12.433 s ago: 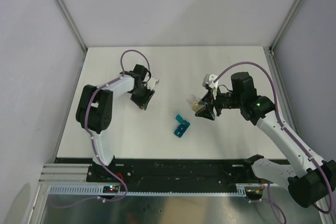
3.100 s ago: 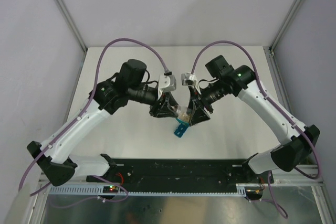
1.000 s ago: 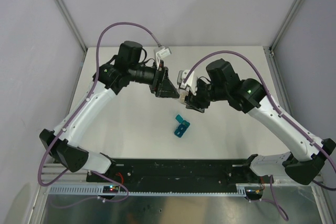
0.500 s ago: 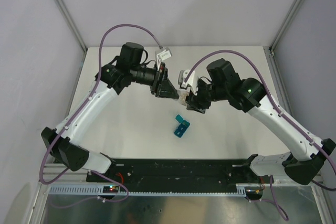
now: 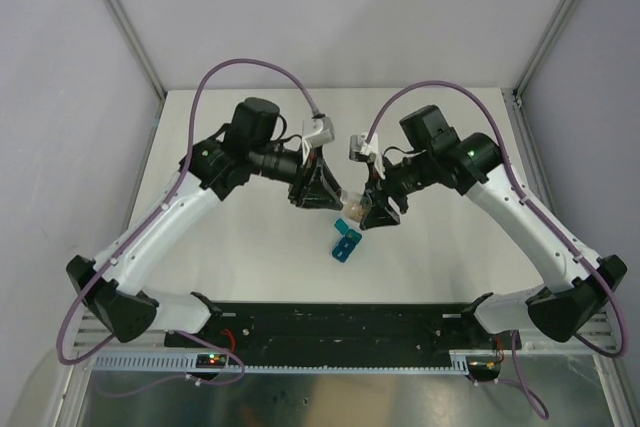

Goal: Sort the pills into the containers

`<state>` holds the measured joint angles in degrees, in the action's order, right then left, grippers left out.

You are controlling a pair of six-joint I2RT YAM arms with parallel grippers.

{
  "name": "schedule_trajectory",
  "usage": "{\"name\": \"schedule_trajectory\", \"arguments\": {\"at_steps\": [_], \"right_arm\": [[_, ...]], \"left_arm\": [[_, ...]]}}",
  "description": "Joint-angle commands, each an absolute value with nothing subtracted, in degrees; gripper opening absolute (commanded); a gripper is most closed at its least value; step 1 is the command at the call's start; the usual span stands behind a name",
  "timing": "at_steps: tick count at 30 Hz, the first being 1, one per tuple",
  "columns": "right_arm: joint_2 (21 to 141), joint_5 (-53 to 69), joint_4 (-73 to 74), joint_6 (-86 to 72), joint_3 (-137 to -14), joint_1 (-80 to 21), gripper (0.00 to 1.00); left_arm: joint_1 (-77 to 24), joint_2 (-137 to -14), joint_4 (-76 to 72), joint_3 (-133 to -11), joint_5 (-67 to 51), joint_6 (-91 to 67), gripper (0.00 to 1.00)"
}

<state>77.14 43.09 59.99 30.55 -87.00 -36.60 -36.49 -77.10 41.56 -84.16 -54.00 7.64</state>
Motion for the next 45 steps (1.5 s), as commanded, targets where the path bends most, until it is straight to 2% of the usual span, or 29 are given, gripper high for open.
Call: {"name": "schedule_trajectory", "arguments": {"at_steps": [1, 8, 10, 12, 15, 19, 21, 22, 25, 33, 40, 45], "right_arm": [[80.5, 58.7, 60.5, 34.0, -92.5, -33.9, 0.0], [84.8, 65.6, 68.2, 38.4, -93.9, -33.2, 0.0], [85.1, 65.0, 68.6, 38.6, -93.7, -33.3, 0.0], [84.5, 63.7, 68.0, 38.0, -93.6, -33.3, 0.0], [83.1, 60.9, 66.0, 36.7, -93.3, -33.6, 0.0], [81.1, 56.6, 63.5, 35.1, -92.6, -33.9, 0.0], [80.2, 54.3, 62.6, 34.7, -92.2, -34.3, 0.0], [79.7, 52.9, 62.1, 34.6, -92.1, -34.4, 0.0], [78.3, 48.5, 60.4, 33.9, -91.8, -35.8, 0.0], [73.2, 25.9, 53.0, 34.8, -88.4, -43.5, 0.0], [72.0, 18.4, 49.6, 34.6, -87.8, -45.5, 0.0], [71.9, 15.9, 48.3, 34.4, -87.1, -46.3, 0.0]], "left_arm": [[-42.8, -71.5, 42.4, -82.6, -58.4, 14.7, 0.0], [-47.8, -68.1, 42.5, -80.6, -54.2, 18.9, 0.04], [-48.0, -68.0, 42.5, -80.7, -52.9, 18.5, 0.1], [-48.0, -68.0, 42.5, -81.4, -50.3, 17.5, 0.23], [-47.7, -68.1, 42.5, -82.9, -46.3, 15.5, 0.51], [-45.1, -68.5, 42.5, -84.8, -45.2, 12.1, 0.82], [-43.0, -69.1, 42.5, -86.1, -46.2, 10.1, 0.94], [-42.0, -69.6, 42.5, -86.8, -46.7, 9.2, 0.97], [-39.2, -71.0, 42.3, -88.7, -47.6, 5.2, 0.99], [-33.1, -75.0, 40.0, -90.2, -47.8, -6.5, 0.99], [-30.9, -78.0, 39.2, -89.7, -52.4, -11.3, 0.83], [-30.8, -78.7, 38.5, -88.9, -54.6, -12.3, 0.79]]}}
